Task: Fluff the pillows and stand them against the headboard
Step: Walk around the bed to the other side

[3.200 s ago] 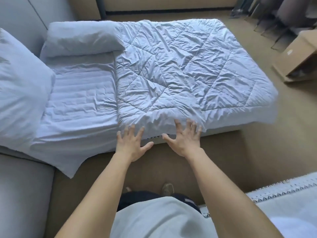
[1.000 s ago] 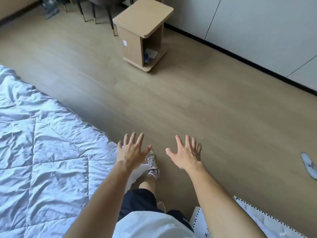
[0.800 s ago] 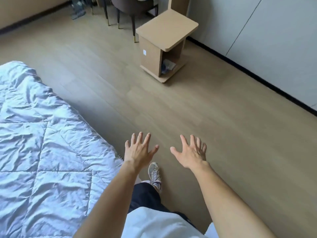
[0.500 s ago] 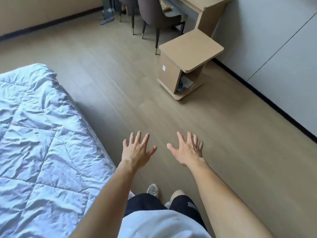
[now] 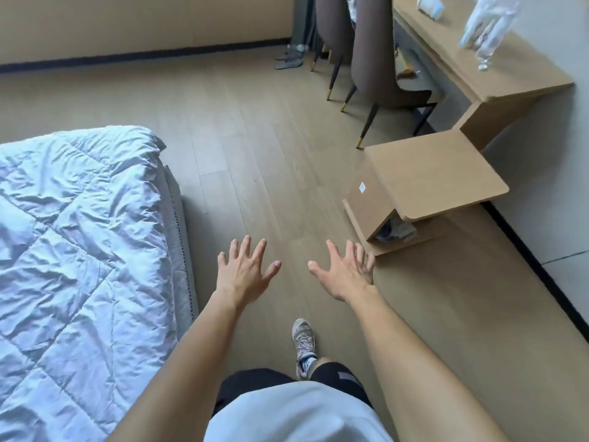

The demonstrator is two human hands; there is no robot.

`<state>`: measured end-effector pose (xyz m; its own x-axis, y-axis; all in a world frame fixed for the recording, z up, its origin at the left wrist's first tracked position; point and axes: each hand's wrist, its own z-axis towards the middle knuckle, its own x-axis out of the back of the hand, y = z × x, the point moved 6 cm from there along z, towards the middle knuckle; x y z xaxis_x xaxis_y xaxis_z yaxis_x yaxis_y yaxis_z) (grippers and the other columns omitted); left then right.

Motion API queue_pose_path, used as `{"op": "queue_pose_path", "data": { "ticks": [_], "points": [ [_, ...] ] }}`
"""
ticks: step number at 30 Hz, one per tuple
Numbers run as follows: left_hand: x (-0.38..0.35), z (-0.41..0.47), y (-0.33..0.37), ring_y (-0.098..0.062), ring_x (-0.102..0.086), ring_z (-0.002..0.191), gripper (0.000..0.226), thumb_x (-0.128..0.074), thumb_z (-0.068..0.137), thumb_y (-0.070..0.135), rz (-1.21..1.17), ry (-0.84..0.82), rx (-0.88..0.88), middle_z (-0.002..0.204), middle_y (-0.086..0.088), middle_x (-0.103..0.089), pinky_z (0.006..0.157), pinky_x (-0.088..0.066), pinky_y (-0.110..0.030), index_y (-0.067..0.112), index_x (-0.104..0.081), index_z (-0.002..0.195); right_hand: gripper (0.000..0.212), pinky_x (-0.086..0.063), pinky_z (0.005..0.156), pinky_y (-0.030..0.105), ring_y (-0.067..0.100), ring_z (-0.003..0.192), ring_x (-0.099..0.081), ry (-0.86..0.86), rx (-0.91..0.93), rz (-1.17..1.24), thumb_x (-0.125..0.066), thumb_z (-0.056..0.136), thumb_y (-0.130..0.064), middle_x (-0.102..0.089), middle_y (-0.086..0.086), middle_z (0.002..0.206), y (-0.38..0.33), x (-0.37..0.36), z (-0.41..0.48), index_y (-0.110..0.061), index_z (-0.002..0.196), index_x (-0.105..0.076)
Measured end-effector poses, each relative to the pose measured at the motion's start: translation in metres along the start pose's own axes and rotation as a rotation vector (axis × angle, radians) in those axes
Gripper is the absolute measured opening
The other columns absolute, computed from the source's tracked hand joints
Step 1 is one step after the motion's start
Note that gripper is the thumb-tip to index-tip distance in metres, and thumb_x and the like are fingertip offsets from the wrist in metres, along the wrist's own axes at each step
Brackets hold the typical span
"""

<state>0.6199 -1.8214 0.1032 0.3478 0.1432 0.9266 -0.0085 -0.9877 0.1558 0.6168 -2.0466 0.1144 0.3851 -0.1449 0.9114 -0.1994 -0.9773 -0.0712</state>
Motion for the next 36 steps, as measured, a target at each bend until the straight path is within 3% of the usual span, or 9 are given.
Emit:
{"op": "queue_pose_path", "data": {
  "ticks": [12, 24, 36],
  "points": [
    [0.085, 0.163, -0.042, -0.032, -0.009, 0.151, 0.074, -0.016, 0.091, 0.073, -0.088, 0.035, 0.244, 0.165, -0.005, -0.012, 0.116, -0.018, -0.057, 0.034, -0.014, 0.154, 0.084, -0.007, 0.116, 0.057, 0.035, 0.144, -0.014, -0.054, 0.265, -0.115, -0.024, 0.084, -0.076, -0.021, 0.015, 0.159, -0.108, 0.106, 0.221, -0.032, 0.155, -0.022],
    [0.190, 0.363, -0.193, -0.030, -0.006, 0.151, 0.075, -0.017, 0.091, 0.074, -0.164, 0.066, 0.405, 0.165, -0.003, -0.010, 0.118, -0.013, -0.057, 0.035, -0.012, 0.155, 0.082, 0.003, 0.118, 0.056, 0.034, 0.147, -0.008, -0.052, 0.396, -0.136, -0.026, 0.086, -0.076, -0.017, 0.017, 0.160, -0.315, 0.195, 0.414, -0.032, 0.155, -0.021],
    [0.273, 0.522, -0.320, -0.029, -0.010, 0.150, 0.070, -0.023, 0.092, 0.072, -0.212, 0.122, 0.540, 0.163, -0.002, -0.016, 0.116, -0.015, -0.056, 0.035, -0.022, 0.151, 0.078, 0.000, 0.118, 0.059, 0.036, 0.146, -0.011, -0.032, 0.570, -0.192, -0.028, 0.085, -0.076, -0.020, 0.020, 0.157, -0.494, 0.258, 0.580, -0.032, 0.151, -0.027]
  ]
}}
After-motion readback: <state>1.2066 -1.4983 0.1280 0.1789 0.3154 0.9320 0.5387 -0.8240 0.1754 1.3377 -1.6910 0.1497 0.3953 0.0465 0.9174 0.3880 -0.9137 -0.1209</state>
